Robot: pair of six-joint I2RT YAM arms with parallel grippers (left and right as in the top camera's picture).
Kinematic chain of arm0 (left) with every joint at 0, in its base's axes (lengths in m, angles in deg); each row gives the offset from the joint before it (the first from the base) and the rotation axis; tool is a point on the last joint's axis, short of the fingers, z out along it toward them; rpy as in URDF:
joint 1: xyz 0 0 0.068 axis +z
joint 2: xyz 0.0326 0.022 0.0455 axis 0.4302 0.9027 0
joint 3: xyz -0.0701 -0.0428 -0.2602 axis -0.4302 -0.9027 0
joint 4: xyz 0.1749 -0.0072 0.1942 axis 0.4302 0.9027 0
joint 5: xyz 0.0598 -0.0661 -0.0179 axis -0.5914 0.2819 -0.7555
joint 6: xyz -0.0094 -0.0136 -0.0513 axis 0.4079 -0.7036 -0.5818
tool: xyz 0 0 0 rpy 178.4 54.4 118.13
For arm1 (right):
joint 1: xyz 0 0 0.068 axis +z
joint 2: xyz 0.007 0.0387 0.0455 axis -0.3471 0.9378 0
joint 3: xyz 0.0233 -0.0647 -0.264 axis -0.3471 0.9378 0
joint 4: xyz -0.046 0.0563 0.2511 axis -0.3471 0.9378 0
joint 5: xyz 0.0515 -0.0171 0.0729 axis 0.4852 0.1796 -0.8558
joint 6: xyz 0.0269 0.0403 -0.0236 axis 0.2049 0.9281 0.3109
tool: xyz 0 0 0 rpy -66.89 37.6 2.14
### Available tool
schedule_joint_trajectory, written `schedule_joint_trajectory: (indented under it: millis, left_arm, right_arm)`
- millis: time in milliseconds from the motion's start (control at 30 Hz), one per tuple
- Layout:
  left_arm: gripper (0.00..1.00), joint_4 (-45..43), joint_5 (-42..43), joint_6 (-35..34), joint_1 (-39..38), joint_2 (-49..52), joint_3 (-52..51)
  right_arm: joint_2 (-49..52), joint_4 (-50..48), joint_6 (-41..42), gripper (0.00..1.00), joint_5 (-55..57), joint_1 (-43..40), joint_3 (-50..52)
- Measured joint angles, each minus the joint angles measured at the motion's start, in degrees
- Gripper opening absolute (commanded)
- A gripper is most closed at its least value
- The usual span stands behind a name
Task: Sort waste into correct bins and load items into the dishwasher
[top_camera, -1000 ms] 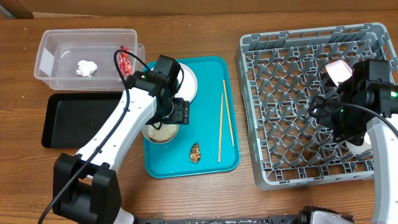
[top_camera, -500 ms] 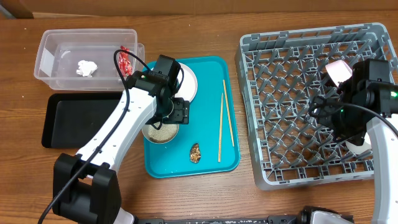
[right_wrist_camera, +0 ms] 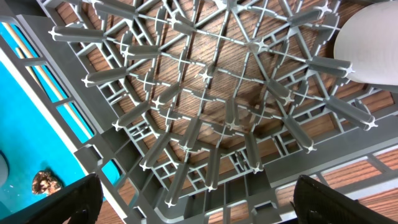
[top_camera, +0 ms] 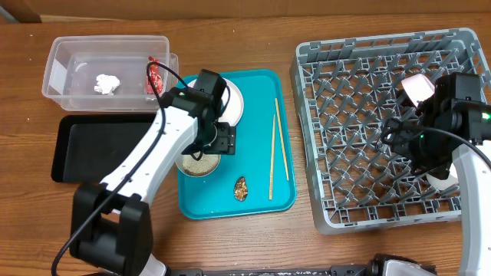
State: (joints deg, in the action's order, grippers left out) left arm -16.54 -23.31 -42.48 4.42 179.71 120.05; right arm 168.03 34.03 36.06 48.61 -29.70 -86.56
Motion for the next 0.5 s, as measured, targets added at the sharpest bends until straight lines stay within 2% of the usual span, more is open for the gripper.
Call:
schedule_joint_trajectory:
  millis: [267,367,433,500]
  left_arm:
    - [0.80,-0.85,0.02,0.00,-3.45,5.27,0.00]
    - [0.76,-2.27,0.00,0.00,-4.20,8.15,0.00]
    - [0.70,-2.97,-0.02,0.00,-4.50,10.01,0.00]
    - [0.57,-3.39,-0.02,0.00,-4.72,11.32,-0.04]
  right_arm:
    - [0.00,-0.02,0.00,1.00,0.00,0.00,0.00]
    - [0.00,-0.02,0.02,1.00,0.00,0.00,0.00]
    - [0.00,0.00,0.00,1.00,-0.02,0.00,0.00]
    - [0.00,-0.02,0.00,1.00,0.00,-0.02,0.00]
